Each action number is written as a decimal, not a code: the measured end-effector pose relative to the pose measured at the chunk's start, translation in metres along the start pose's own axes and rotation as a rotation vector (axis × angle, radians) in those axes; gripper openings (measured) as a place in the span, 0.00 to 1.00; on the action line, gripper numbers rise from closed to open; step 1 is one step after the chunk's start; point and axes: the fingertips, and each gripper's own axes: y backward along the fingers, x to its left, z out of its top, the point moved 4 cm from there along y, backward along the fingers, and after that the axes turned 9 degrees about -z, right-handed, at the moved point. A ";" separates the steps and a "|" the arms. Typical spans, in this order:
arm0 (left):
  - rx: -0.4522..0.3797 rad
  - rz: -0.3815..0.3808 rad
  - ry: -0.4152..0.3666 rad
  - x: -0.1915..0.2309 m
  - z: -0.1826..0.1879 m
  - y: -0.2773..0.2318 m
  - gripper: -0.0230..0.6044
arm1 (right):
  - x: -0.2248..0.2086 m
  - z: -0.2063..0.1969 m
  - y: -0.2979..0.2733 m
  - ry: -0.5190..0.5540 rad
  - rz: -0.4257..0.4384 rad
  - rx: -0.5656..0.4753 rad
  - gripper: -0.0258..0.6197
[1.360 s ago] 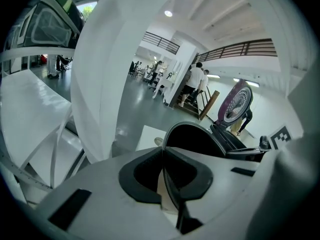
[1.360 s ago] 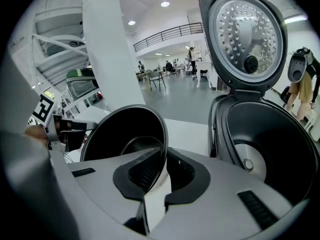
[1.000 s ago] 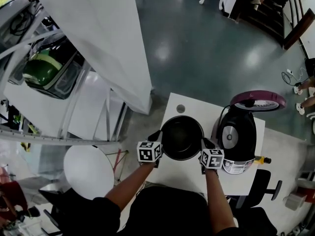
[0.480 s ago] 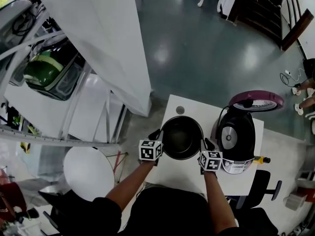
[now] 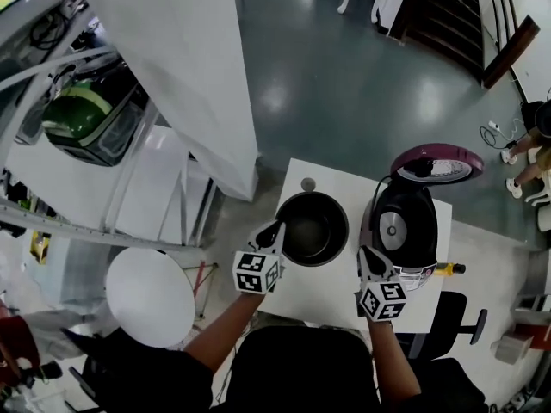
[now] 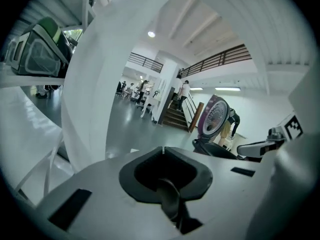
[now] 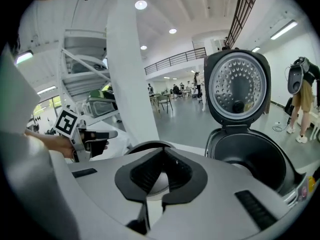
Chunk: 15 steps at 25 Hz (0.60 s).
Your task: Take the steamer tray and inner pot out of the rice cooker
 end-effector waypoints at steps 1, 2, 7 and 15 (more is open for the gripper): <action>-0.015 -0.023 -0.005 -0.017 0.003 0.006 0.06 | 0.002 0.002 0.011 0.004 0.017 -0.010 0.05; -0.028 -0.043 -0.009 -0.034 0.005 0.013 0.06 | 0.005 0.003 0.022 0.009 0.040 -0.017 0.04; -0.082 -0.077 -0.025 -0.114 0.004 0.049 0.05 | 0.008 0.002 0.082 0.035 0.142 -0.061 0.04; -0.151 -0.055 -0.055 -0.244 -0.038 0.089 0.04 | -0.065 -0.016 0.195 0.060 0.135 -0.173 0.04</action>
